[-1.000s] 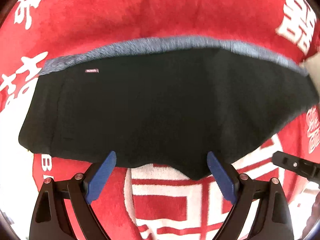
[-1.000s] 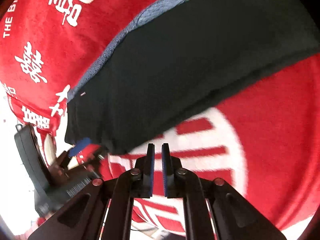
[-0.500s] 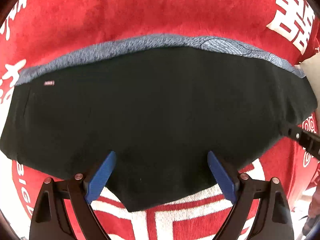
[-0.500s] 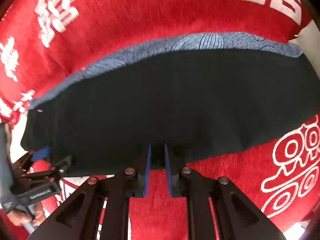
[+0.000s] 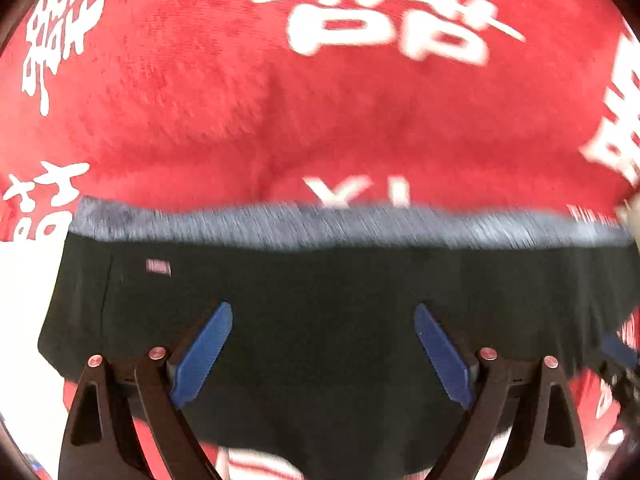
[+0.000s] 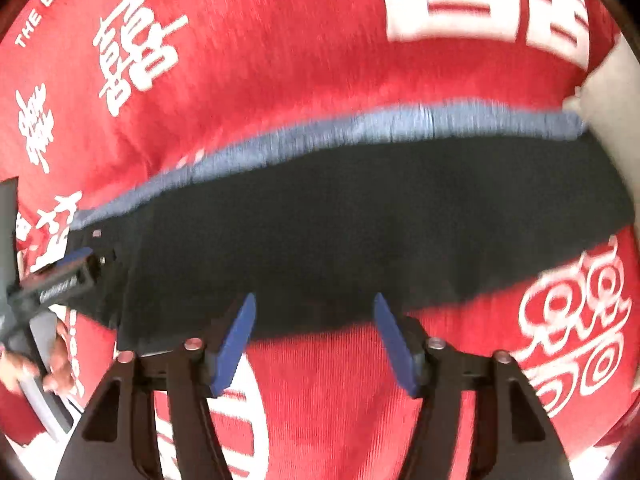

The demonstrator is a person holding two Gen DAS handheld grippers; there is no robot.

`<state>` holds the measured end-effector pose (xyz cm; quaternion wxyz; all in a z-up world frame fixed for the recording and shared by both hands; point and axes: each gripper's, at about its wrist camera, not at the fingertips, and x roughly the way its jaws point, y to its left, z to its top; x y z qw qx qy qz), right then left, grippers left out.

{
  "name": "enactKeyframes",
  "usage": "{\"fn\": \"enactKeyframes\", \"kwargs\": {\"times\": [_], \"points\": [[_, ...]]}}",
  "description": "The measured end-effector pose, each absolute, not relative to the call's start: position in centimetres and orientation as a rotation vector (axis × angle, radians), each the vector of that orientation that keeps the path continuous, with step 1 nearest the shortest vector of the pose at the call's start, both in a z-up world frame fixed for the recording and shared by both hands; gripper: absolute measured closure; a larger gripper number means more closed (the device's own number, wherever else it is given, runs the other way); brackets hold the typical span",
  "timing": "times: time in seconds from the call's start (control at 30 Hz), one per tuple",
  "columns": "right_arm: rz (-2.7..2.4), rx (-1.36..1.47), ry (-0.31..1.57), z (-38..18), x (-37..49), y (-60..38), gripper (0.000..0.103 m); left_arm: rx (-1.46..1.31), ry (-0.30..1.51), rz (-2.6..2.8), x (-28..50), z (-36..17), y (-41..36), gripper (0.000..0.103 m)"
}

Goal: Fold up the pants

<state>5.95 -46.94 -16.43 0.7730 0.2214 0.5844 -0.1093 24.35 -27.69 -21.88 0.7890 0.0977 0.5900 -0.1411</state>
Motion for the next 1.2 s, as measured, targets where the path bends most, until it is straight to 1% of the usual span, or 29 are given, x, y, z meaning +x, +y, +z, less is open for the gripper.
{"fn": "enactKeyframes", "kwargs": {"times": [0.2,0.23,0.3,0.37,0.4,0.43,0.5,0.6,0.63,0.77,0.83,0.87,0.93,0.97,1.03,1.07,1.1,1.17,1.2], "points": [[-0.251,0.423,1.269,-17.9,12.7,-46.6,0.038,0.186,1.312,-0.225,27.3,-24.9,-29.9,0.009],[-0.241,0.411,1.268,-18.3,13.8,-46.4,0.042,0.206,1.315,-0.210,27.5,-25.5,-30.3,0.009],[-0.224,0.404,1.283,-19.3,15.5,-46.1,0.048,0.221,1.324,-0.183,27.8,-27.0,-30.9,0.009],[-0.219,0.403,1.329,-21.1,16.5,-46.1,0.051,0.166,1.317,-0.172,28.3,-27.5,-30.5,0.008],[-0.231,0.386,1.340,-21.8,16.6,-46.3,0.056,0.157,1.333,-0.158,28.9,-28.0,-30.2,0.001],[-0.242,0.359,1.316,-21.8,16.8,-46.5,0.062,0.150,1.338,-0.147,29.3,-28.3,-29.8,0.000],[-0.274,0.304,1.312,-21.8,17.0,-47.3,0.066,0.140,1.344,-0.154,29.9,-28.6,-29.4,0.000],[-0.344,0.291,1.310,-21.3,16.7,-49.0,0.066,0.160,1.346,-0.150,30.2,-27.8,-28.8,0.000],[-0.399,0.289,1.316,-20.9,16.3,-49.9,0.063,0.164,1.347,-0.146,30.2,-27.3,-28.7,0.000],[-0.439,0.411,1.313,-18.8,13.2,-53.1,0.060,0.155,1.339,-0.234,28.7,-24.9,-29.1,0.000],[-0.455,0.387,1.315,-17.9,11.3,-53.3,0.046,0.173,1.323,-0.299,26.9,-23.6,-30.1,0.000],[-0.458,0.378,1.318,-17.6,10.1,-53.0,0.043,0.181,1.322,-0.338,25.6,-23.1,-30.8,0.000],[-0.454,0.385,1.359,-18.2,7.9,-52.4,0.033,0.202,1.343,-0.383,23.4,-23.2,-31.9,0.000],[-0.456,0.396,1.394,-19.2,6.9,-52.4,0.031,0.215,1.359,-0.395,22.6,-23.8,-32.4,0.000],[-0.442,0.341,1.331,-19.4,5.4,-51.7,0.028,0.261,1.417,-0.385,20.8,-25.7,-32.9,0.000],[-0.439,0.315,1.333,-19.5,5.3,-51.3,0.027,0.264,1.429,-0.370,20.2,-26.4,-32.7,0.000],[-0.441,0.297,1.328,-19.5,5.2,-51.0,0.025,0.236,1.380,-0.367,19.7,-26.2,-32.4,0.000],[-0.431,0.326,1.323,-19.6,5.2,-50.5,0.019,0.252,1.366,-0.376,19.3,-26.2,-32.2,0.000],[-0.414,0.342,1.323,-19.7,5.4,-50.3,0.014,0.254,1.367,-0.377,19.2,-26.1,-32.2,0.000]]}}
